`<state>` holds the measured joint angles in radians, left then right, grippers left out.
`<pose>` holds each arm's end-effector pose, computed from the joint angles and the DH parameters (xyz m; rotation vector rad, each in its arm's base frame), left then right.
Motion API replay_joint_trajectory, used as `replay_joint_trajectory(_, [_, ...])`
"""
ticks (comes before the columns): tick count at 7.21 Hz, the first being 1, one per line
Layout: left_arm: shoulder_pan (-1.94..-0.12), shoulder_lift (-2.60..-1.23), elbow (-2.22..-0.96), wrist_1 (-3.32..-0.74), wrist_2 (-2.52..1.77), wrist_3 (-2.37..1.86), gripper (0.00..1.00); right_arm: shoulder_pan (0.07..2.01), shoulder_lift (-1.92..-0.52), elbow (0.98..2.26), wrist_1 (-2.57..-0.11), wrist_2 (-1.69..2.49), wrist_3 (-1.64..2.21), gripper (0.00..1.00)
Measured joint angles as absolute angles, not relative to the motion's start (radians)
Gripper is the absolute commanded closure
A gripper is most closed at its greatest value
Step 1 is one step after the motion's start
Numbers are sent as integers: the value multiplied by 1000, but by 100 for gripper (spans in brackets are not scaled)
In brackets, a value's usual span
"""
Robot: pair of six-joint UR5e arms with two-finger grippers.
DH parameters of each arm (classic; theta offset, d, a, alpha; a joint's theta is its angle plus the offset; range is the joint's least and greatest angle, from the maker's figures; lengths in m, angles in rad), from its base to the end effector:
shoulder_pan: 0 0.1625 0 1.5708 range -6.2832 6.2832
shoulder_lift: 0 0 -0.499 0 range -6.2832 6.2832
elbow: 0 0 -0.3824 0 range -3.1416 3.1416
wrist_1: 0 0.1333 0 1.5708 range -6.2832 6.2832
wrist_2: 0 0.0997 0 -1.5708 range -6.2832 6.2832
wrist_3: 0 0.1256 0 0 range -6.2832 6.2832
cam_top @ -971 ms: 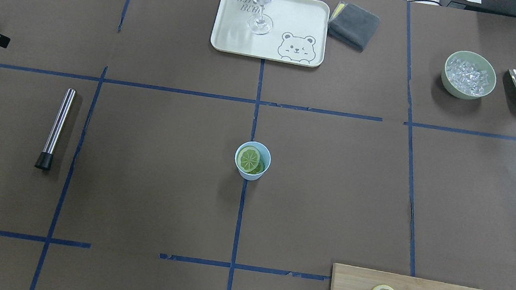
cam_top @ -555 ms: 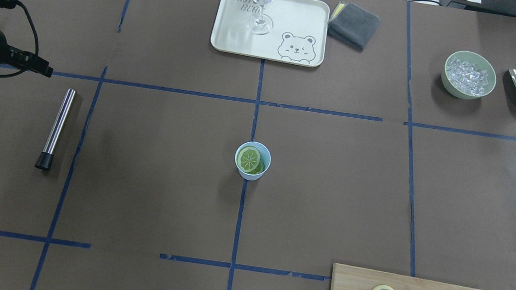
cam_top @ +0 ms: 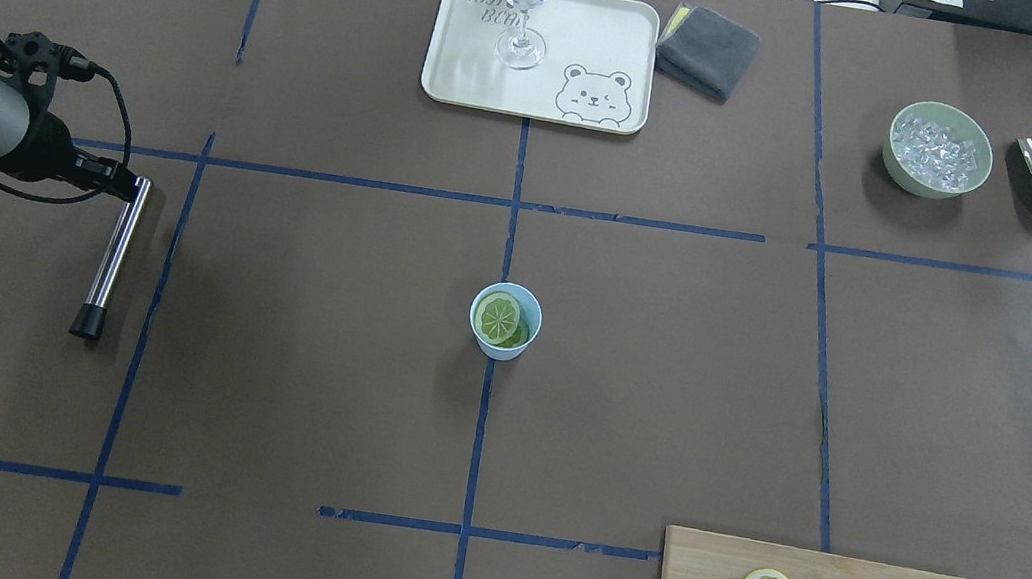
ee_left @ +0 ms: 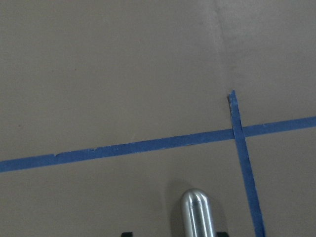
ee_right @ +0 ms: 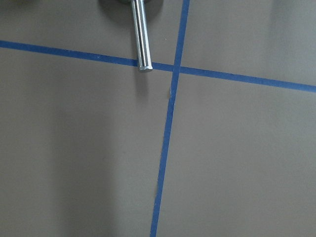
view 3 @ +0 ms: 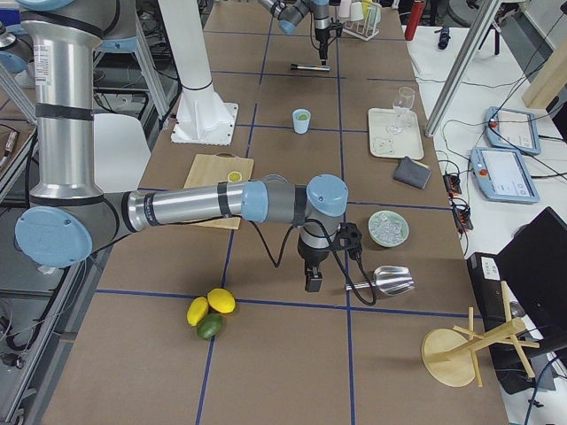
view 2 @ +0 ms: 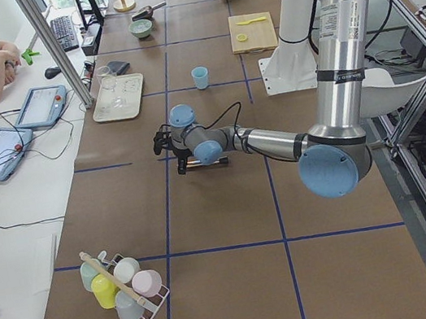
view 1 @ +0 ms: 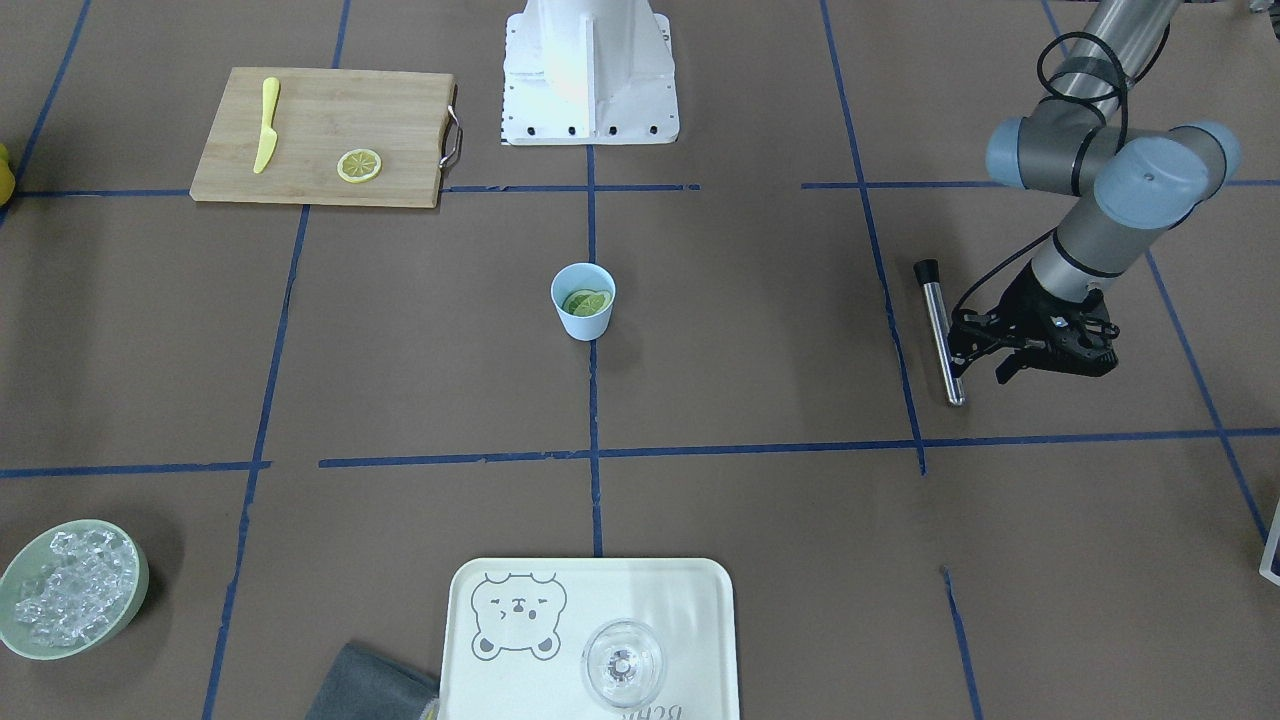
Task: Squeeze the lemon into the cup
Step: 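Grasp the steel muddler upright with the left gripper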
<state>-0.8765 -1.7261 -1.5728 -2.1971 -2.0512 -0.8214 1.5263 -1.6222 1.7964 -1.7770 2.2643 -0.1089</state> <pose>0.3287 -0.5124 0.6041 0.2446 0.8576 0.0696 0.0331 -0.4494 0.6943 -0.0084 -0.6946 -0.1361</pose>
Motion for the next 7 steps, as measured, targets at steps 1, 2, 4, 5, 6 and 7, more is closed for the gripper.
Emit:
replay_joint_trajectory(1, [-861, -1729, -1569, -2197, -2040, -822, 36, 1526, -1623, 1794, -1773, 2264, -109, 0])
replay_joint_trajectory(2, [-849, -1730, -1566, -2197, -2032, -823, 36, 1526, -1623, 1791, -1772, 2264, -109, 0])
replay_joint_trajectory(4, [-837, -1732, -1564, -2197, -2024, -822, 36, 1526, -1623, 1785, -1772, 2264, -109, 0])
replay_joint_trajectory(5, [-829, -1735, -1560, -2196, -2017, -822, 36, 1526, -1623, 1783, -1772, 2264, -110, 0])
replay_joint_trajectory(6, [-824, -1740, -1554, -2196, -2010, -822, 49, 1526, -1622, 1782, -1772, 2264, -110, 0])
replay_joint_trajectory(7, [-822, -1744, -1552, -2196, -2007, -823, 99, 1526, -1621, 1781, -1772, 2264, -110, 0])
